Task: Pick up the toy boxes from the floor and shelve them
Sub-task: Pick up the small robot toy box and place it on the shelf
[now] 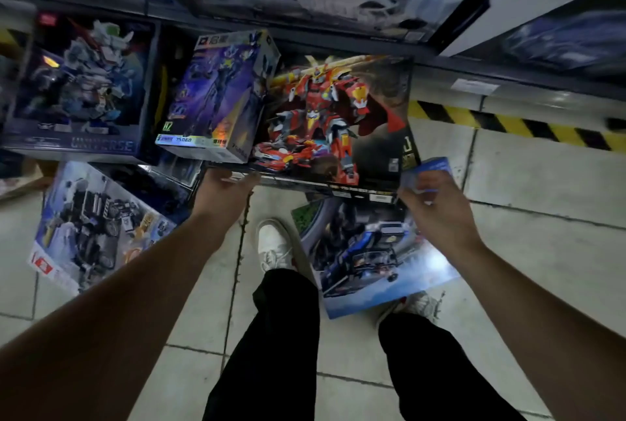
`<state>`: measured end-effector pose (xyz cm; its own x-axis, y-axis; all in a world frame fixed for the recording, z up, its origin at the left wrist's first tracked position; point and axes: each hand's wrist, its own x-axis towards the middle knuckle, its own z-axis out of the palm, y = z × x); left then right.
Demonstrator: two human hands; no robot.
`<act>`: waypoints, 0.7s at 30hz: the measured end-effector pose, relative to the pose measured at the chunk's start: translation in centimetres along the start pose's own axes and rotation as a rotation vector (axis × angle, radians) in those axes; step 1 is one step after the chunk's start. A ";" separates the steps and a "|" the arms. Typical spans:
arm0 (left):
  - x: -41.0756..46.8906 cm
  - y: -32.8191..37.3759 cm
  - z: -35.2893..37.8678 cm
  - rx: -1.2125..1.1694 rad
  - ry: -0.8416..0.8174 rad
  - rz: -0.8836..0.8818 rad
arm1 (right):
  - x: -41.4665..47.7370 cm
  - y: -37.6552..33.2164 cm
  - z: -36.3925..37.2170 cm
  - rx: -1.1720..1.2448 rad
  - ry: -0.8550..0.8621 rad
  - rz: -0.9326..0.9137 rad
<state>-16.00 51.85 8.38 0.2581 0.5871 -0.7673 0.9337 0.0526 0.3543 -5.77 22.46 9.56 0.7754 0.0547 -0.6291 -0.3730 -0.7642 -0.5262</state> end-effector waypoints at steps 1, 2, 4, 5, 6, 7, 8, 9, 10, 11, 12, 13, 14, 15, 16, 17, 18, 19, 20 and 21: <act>1.4 -0.2 -0.2 -0.017 0.004 -0.017 | 0.7 -0.2 0.8 -0.014 0.012 -0.009; 2.7 -0.3 -0.5 -0.062 0.004 -0.038 | 1.4 -0.5 1.6 -0.037 0.032 -0.023; 4.9 -0.1 -1.0 -0.204 0.002 -0.127 | 2.8 -1.0 2.8 -0.075 0.087 -0.057; 5.9 0.0 -1.3 -0.265 -0.007 -0.190 | 3.4 -1.4 3.3 -0.091 0.118 -0.071; 6.8 0.0 -1.6 -0.312 -0.019 -0.247 | 4.0 -1.7 3.8 -0.111 0.146 -0.083; 7.5 0.1 -1.8 -0.355 -0.043 -0.287 | 4.5 -2.0 4.2 -0.124 0.168 -0.094; 8.1 0.2 -2.1 -0.396 -0.068 -0.311 | 4.9 -2.3 4.5 -0.128 0.183 -0.094; 8.8 0.3 -2.4 -0.439 -0.089 -0.326 | 5.4 -2.5 4.8 -0.127 0.192 -0.086; 9.3 0.5 -2.5 -0.489 -0.108 -0.344 | 5.8 -2.7 5.0 -0.129 0.197 -0.074; 9.8 0.7 -2.6 -0.528 -0.127 -0.363 | 6.3 -2.7 5.2 -0.131 0.202 -0.058; 10.3 0.9 -2.7 -0.565 -0.141 -0.374 | 6.7 -2.8 5.3 -0.131 0.209 -0.042; 10.6 1.2 -2.7 -0.594 -0.158 -0.380 | 7.2 -2.8 5.4 -0.128 0.219 -0.027; 11.0 1.4 -2.7 -0.625 -0.174 -0.387 | 7.7 -2.8 5.5 -0.126 0.228 -0.012; 11.4 1.6 -2.7 -0.647 -0.184 -0.398 | 8.1 -2.8 5.6 -0.128 0.239 0.003; 11.8 1.7 -2.6 -0.670 -0.188 -0.413 | 8.5 -2.7 5.6 -0.137 0.248 0.018; 12.2 1.8 -2.4 -0.685 -0.188 -0.431 | 8.9 -2.6 5.6 -0.148 0.251 0.038; 12.4 1.9 -2.3 -0.696 -0.188 -0.448 | 9.2 -2.5 5.6 -0.155 0.248 0.063; 12.6 1.9 -2.2 -0.698 -0.191 -0.465 | 9.4 -2.4 5.6 -0.156 0.242 0.086; 12.9 1.9 -2.0 -0.706 -0.199 -0.480 | 9.6 -2.2 5.6 -0.152 0.238 0.103; 13.2 1.8 -1.8 -0.713 -0.204 -0.495 | 9.9 -2.1 5.7 -0.142 0.236 0.115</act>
<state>-11.40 61.15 -0.18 -0.0309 0.2123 -0.9767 0.5906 0.7923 0.1535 -0.23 28.29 1.24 0.8355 -0.1753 -0.5208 -0.4029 -0.8398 -0.3638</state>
